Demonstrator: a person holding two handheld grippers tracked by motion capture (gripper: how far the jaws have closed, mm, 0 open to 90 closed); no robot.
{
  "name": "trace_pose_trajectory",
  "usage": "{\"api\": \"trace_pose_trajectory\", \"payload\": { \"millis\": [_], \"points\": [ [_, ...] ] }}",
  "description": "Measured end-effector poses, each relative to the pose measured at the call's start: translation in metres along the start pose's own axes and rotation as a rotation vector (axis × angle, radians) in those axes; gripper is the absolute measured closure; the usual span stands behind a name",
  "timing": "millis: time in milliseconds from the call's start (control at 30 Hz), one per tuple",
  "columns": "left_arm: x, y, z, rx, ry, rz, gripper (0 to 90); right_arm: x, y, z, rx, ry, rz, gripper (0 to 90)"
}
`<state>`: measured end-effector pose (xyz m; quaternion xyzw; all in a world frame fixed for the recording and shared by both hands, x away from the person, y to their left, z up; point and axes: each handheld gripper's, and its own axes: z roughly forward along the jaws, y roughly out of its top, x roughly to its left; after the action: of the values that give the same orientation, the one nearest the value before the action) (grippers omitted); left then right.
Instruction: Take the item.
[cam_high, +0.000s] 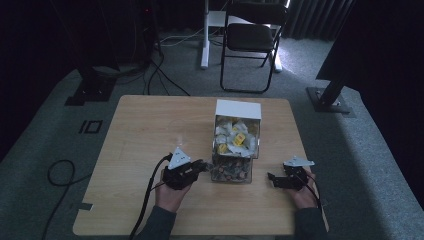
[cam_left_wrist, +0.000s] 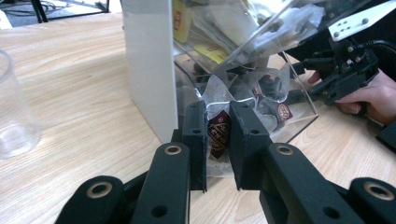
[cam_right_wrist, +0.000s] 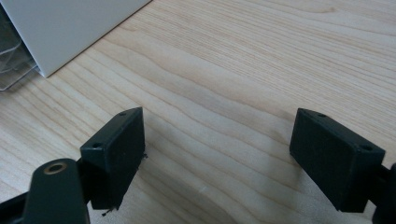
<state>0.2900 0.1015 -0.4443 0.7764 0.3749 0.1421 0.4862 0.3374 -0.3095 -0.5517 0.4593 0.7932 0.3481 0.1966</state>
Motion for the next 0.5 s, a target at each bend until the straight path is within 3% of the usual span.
{"api": "trace_pose_trajectory", "payload": {
  "millis": [500],
  "points": [
    [0.0097,-0.0002,-0.0059,-0.012,0.023,-0.019,78.5,0.0,0.0,0.0,0.0,0.0,0.0,17.9]
  ]
}}
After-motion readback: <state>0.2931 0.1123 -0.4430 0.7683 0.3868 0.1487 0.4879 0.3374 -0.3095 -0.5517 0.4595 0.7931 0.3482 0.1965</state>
